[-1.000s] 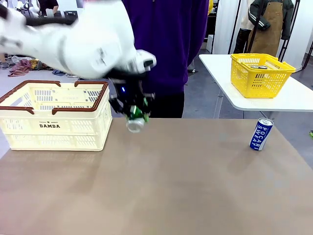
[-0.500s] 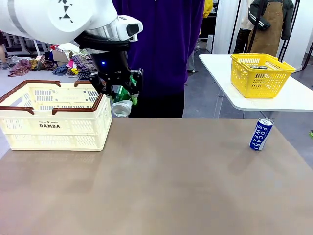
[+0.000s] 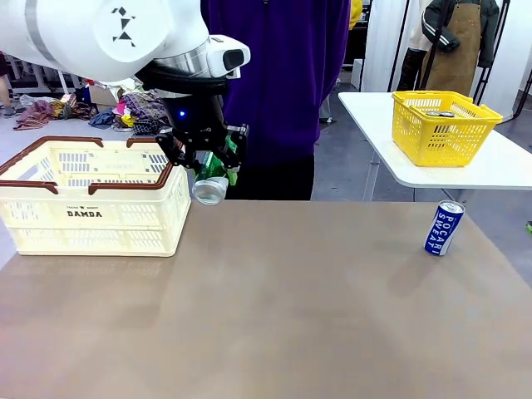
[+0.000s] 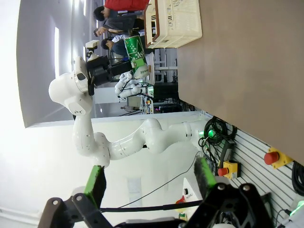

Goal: Place the drinks into the Shopping basket.
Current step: Pick up one drink and place it into the Shopping basket.

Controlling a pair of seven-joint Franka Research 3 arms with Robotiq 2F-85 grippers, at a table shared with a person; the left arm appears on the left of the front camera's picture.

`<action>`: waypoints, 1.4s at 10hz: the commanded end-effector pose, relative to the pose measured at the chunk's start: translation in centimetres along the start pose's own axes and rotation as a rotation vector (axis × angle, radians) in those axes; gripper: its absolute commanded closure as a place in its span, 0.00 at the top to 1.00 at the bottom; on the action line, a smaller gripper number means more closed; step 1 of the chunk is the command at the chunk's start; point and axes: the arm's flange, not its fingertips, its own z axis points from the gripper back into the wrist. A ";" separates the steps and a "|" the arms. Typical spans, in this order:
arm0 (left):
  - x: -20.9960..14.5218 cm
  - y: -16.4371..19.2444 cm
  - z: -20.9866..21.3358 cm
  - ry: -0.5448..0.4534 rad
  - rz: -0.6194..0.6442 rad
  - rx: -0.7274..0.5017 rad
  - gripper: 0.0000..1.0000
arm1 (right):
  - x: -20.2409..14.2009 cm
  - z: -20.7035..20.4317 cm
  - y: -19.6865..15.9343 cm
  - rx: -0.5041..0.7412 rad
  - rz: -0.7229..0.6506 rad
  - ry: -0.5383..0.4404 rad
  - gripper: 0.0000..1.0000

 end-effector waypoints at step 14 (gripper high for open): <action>15.0 24.7 -9.3 0.130 0.413 0.035 0.00 | 0.2 0.1 0.4 0.019 0.016 -0.001 1.00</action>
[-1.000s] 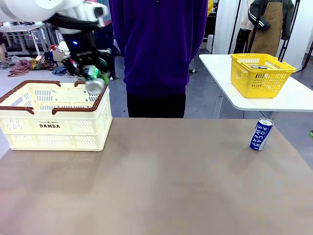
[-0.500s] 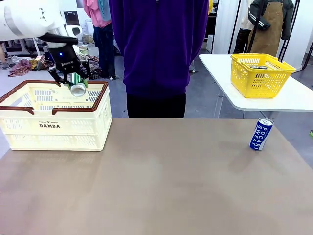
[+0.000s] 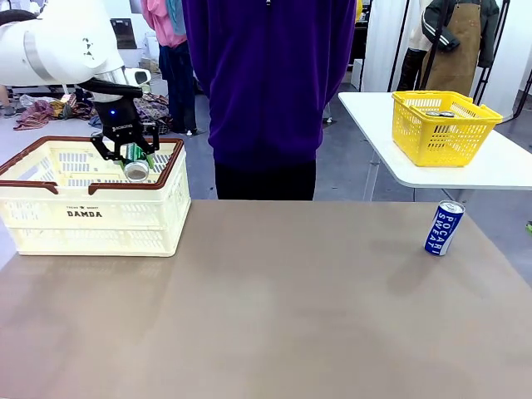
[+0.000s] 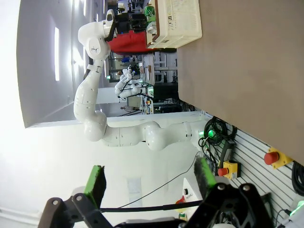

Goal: Place the drinks into the Shopping basket.
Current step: Pick up one drink and place it into the Shopping basket.

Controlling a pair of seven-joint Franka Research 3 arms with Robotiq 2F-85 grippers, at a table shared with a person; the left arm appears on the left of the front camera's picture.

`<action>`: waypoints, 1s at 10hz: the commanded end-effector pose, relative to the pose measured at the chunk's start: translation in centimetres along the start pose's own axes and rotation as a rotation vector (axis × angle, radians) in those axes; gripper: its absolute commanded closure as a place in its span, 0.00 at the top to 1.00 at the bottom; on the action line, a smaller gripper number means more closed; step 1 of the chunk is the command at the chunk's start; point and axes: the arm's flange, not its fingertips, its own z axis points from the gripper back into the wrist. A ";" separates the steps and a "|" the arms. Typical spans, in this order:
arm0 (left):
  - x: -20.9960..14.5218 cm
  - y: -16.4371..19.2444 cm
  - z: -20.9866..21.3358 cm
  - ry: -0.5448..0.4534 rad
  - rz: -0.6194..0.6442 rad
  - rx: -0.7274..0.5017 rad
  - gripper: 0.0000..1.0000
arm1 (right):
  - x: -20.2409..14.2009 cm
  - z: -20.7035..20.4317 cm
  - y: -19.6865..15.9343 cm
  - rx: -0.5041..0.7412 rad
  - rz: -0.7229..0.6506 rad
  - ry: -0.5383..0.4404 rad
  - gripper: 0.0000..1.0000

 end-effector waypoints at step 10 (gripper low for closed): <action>2.7 1.1 -7.3 0.140 -0.313 0.042 0.00 | 0.2 0.0 0.4 0.019 0.015 0.000 1.00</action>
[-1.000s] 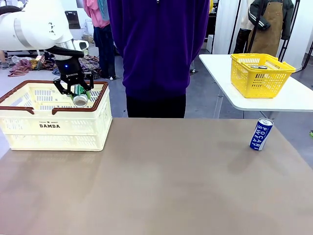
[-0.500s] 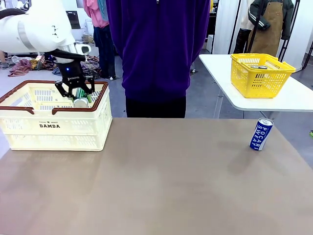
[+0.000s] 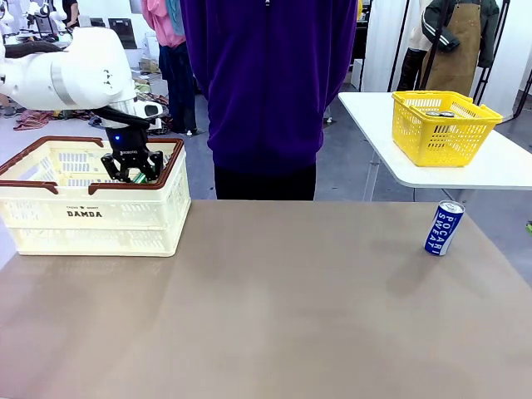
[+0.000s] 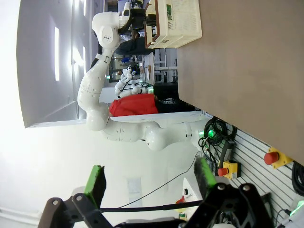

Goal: Place the drinks into the Shopping basket.
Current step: Pick up one drink and place it into the Shopping basket.

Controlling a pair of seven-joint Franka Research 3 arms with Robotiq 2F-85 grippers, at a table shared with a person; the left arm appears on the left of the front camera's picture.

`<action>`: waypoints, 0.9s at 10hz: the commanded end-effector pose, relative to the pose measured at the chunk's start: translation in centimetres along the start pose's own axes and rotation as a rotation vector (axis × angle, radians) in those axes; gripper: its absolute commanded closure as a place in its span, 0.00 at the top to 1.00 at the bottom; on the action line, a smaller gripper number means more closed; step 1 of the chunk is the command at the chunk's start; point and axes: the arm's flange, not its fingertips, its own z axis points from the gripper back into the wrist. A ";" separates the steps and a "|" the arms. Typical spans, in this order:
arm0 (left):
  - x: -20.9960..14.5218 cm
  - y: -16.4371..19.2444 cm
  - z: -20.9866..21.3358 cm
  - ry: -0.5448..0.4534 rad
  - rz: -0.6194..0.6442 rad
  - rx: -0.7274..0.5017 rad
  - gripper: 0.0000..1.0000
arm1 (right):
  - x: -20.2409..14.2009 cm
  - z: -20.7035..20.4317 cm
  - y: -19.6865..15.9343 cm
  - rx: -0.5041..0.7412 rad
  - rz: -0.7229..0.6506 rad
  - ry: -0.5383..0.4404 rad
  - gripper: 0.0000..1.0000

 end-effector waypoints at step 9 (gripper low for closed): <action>1.1 2.4 -3.0 -0.016 0.016 -0.016 1.00 | 0.2 0.0 0.4 0.019 0.015 0.000 1.00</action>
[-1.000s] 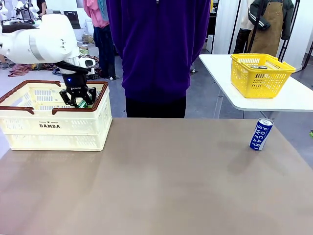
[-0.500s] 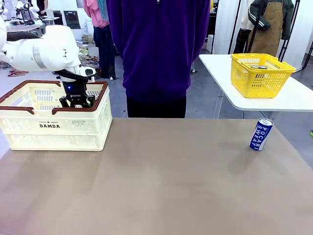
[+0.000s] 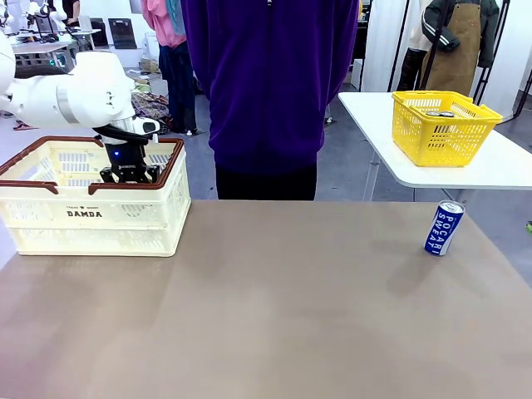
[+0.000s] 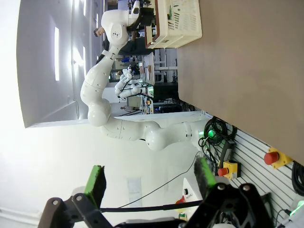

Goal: Place the drinks into the Shopping basket.
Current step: Pick up one drink and place it into the Shopping basket.

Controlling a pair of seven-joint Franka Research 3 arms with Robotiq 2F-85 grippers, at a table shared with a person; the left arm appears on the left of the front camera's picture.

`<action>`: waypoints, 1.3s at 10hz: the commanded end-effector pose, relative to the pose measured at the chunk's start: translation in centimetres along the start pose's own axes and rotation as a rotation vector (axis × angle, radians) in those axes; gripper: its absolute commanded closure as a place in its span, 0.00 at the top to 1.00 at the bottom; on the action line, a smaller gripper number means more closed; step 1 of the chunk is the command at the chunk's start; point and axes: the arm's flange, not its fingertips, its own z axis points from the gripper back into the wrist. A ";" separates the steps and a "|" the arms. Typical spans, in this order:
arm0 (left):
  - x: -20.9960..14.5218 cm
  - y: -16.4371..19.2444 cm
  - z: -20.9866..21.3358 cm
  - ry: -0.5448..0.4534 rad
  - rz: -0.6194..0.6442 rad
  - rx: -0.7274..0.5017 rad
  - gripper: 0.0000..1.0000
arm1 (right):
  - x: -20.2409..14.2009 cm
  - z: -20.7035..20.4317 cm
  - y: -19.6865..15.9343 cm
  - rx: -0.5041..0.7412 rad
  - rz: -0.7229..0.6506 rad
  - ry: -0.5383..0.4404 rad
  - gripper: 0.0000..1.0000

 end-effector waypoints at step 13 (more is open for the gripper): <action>-13.7 8.2 20.8 -0.261 -0.320 -0.725 1.00 | 0.2 0.0 0.4 0.019 0.015 0.000 1.00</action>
